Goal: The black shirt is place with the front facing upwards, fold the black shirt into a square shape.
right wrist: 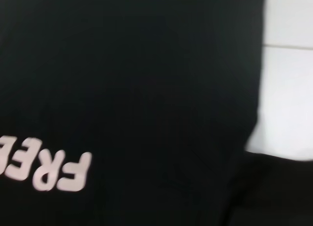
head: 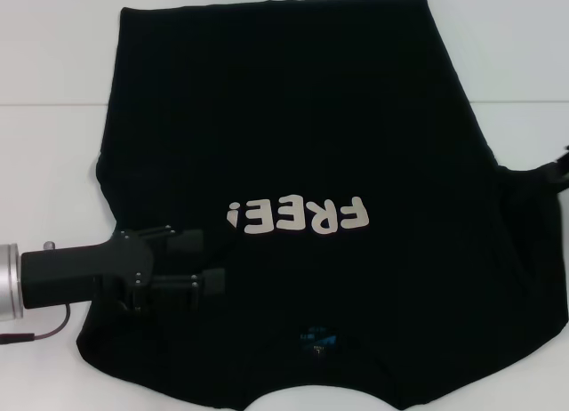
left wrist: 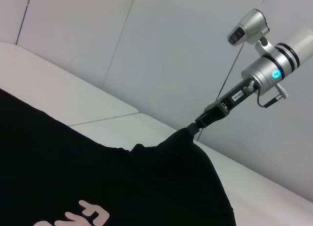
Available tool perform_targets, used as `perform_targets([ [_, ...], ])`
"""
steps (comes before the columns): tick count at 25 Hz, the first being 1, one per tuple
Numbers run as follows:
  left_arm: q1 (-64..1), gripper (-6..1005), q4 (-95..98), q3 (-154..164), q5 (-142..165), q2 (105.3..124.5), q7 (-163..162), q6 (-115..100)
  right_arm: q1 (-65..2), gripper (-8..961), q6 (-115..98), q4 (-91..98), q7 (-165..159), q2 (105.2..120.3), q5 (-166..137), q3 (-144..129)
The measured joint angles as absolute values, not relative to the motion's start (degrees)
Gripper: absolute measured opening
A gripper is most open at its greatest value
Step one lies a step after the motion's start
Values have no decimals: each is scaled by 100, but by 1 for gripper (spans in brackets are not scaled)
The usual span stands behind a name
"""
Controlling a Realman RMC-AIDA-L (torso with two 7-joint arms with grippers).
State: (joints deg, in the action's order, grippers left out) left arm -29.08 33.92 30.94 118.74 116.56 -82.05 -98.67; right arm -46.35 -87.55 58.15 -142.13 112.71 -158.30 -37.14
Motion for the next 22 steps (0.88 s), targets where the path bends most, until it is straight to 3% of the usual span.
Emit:
perform_targets([
  [13, -2887, 872, 3392, 3094, 11873, 11670, -8209, -9864, -5223, 17, -8478, 5524, -14064, 11717, -15810, -5132],
  [22, -2874, 872, 3392, 3094, 11874, 11671, -8209, -9852, -5242, 19, -8431, 5534, -13825, 11921, -15809, -5549],
])
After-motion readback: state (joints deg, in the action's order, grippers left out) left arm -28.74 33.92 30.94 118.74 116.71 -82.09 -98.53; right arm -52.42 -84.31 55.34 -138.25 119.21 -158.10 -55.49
